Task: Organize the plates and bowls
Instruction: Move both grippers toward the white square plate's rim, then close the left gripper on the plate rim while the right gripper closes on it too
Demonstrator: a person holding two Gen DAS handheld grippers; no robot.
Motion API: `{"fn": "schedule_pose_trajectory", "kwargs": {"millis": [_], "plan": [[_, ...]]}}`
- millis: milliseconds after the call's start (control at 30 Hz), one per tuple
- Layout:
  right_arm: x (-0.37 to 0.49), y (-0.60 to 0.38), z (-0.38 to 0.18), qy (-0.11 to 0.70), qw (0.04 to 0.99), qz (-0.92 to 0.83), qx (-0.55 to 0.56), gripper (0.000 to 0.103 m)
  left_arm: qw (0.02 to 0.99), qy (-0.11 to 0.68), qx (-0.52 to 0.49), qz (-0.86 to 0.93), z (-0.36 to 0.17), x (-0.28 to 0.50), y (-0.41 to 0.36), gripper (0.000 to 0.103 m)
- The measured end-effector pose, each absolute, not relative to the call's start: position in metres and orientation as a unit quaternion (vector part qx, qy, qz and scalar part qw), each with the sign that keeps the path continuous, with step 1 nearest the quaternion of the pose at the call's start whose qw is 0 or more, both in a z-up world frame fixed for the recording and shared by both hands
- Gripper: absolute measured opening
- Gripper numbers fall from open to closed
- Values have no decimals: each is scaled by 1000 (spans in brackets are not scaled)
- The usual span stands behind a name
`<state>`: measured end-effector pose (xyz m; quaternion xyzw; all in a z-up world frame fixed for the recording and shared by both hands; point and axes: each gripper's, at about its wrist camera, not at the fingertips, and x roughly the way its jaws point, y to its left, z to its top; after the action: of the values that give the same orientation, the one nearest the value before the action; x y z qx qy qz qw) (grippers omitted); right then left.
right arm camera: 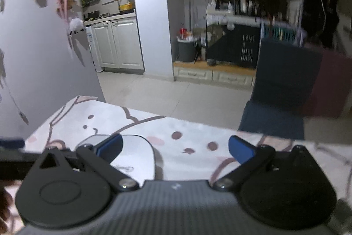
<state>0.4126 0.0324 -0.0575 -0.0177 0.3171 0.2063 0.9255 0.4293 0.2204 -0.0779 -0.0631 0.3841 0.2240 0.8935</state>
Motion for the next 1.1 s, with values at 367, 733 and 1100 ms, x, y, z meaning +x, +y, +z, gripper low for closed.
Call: {"fn": "schedule_pose_trajectory", "kwargs": {"millis": [367, 733, 1100], "plan": [[470, 58, -123, 440, 867, 230, 52, 98, 871, 420, -81, 242, -125, 447, 261, 103], [489, 69, -170, 501, 830, 226, 99, 21, 892, 393, -124, 187, -143, 439, 278, 103], [485, 84, -168, 502, 829, 237, 73, 8, 887, 378, -235, 123, -145, 429, 303, 95]]}}
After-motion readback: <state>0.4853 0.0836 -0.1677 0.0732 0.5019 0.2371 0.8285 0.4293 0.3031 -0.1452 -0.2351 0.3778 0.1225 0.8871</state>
